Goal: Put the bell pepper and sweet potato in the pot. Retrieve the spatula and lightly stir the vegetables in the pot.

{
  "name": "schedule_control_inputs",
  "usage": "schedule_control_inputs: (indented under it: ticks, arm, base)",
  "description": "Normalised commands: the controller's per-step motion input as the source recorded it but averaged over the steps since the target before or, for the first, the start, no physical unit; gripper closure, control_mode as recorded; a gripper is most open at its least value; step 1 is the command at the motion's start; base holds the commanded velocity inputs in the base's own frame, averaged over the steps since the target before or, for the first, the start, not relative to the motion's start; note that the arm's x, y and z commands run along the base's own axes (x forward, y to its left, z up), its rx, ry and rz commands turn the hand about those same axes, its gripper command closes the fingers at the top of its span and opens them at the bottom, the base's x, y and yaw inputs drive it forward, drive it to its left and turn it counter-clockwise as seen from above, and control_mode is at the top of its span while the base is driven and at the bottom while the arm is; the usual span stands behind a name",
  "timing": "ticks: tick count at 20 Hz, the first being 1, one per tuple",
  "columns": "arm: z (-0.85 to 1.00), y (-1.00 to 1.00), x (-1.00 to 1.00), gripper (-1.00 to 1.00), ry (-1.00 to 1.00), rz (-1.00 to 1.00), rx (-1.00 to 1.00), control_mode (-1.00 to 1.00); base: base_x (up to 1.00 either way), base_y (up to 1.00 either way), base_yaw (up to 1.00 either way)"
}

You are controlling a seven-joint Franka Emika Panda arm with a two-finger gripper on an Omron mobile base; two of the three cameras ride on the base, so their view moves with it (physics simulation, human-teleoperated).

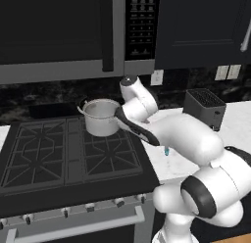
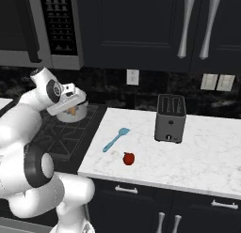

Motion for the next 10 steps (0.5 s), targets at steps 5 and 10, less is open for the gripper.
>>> schedule_control_inputs:
  ticks: [5,10]
  arm:
    - [0.0,1.0,0.17,1.0,-0.2,0.11,-0.54,-1.0]
    - [0.07,0.72,0.43,1.0,-0.15,0.05,-0.43,-1.0]
  base:
    - [0.0,0.0,0.0]
    - [0.0,0.0,0.0]
